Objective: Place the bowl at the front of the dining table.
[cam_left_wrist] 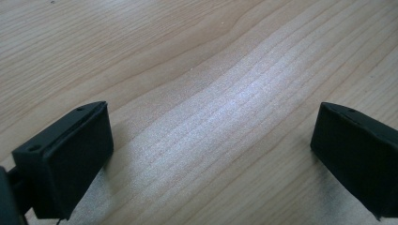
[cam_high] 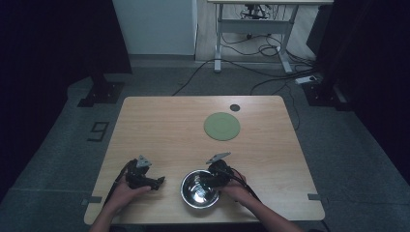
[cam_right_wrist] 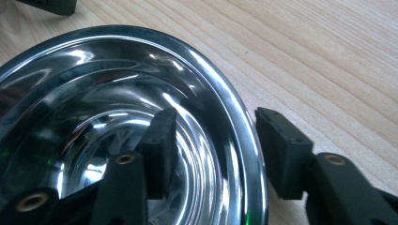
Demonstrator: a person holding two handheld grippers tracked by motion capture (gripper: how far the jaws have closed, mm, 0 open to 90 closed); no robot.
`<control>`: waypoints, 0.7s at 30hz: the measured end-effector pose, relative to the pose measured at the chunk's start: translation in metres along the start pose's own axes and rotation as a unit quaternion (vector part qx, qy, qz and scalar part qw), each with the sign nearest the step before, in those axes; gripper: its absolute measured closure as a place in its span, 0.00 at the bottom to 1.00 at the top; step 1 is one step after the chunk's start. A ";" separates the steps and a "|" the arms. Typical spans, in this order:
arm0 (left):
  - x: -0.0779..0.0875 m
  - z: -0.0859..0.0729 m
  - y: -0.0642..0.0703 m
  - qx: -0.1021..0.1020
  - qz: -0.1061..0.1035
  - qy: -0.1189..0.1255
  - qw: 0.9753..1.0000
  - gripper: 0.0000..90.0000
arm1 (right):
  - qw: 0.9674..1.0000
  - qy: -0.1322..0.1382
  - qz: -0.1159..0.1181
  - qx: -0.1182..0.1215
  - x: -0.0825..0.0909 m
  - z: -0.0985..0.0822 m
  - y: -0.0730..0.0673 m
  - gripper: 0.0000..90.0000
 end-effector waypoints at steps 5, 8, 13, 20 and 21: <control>0.000 0.000 0.000 0.000 0.000 0.000 1.000 0.00 | 1.000 -0.003 0.007 0.008 0.000 0.000 -0.003 0.68; 0.000 0.000 0.000 0.000 0.000 0.000 1.000 0.00 | 1.000 -0.003 0.010 0.010 0.000 0.001 -0.004 0.72; 0.000 0.000 0.000 0.000 0.000 0.000 1.000 0.00 | 1.000 -0.003 0.026 0.000 0.000 0.001 -0.003 0.75; 0.000 0.000 0.000 0.000 0.000 0.000 1.000 0.00 | 0.999 -0.004 0.040 -0.023 0.001 0.000 -0.001 0.78; 0.000 0.000 0.000 0.000 0.000 0.000 1.000 0.00 | 0.999 -0.003 0.042 -0.028 0.001 0.001 -0.001 0.79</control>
Point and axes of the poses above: each handheld gripper's, and its own axes: x roughly backward along the jaws, z roughly out of its top, y roughly to its right, the point moved 7 cm from there along -x, roughly forward along the jaws, and after that the axes turned 9 degrees about x, right-handed, at the moved point
